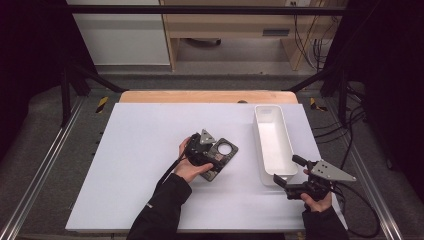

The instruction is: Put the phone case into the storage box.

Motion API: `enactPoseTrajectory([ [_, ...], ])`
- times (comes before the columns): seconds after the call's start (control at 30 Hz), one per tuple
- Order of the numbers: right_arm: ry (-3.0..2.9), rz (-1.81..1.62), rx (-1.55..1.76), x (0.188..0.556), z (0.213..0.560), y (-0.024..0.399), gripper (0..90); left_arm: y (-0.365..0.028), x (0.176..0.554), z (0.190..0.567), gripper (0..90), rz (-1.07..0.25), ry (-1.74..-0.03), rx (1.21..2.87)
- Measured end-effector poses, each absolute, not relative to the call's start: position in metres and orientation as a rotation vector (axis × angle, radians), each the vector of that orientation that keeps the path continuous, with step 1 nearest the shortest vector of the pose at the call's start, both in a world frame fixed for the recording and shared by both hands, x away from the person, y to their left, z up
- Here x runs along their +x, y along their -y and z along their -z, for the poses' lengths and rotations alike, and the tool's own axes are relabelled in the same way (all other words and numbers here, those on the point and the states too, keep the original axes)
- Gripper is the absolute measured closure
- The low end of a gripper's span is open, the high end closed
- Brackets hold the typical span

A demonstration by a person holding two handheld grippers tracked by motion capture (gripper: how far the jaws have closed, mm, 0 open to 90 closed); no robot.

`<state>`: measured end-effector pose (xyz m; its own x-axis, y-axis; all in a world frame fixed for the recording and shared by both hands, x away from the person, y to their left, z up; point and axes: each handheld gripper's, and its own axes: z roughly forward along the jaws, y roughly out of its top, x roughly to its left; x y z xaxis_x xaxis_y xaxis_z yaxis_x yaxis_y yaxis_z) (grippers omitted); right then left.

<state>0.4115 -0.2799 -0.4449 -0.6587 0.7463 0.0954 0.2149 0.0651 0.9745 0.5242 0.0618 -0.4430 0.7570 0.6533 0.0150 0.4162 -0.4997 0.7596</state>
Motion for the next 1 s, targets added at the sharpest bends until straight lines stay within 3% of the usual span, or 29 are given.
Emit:
enactPoseTrajectory([
  [1.0, -1.925, -1.622, 0.956, 0.412, 0.445, 0.279, 0.3, -0.044, 0.542, 0.477, 2.7, -0.359, -0.887, 2.317],
])
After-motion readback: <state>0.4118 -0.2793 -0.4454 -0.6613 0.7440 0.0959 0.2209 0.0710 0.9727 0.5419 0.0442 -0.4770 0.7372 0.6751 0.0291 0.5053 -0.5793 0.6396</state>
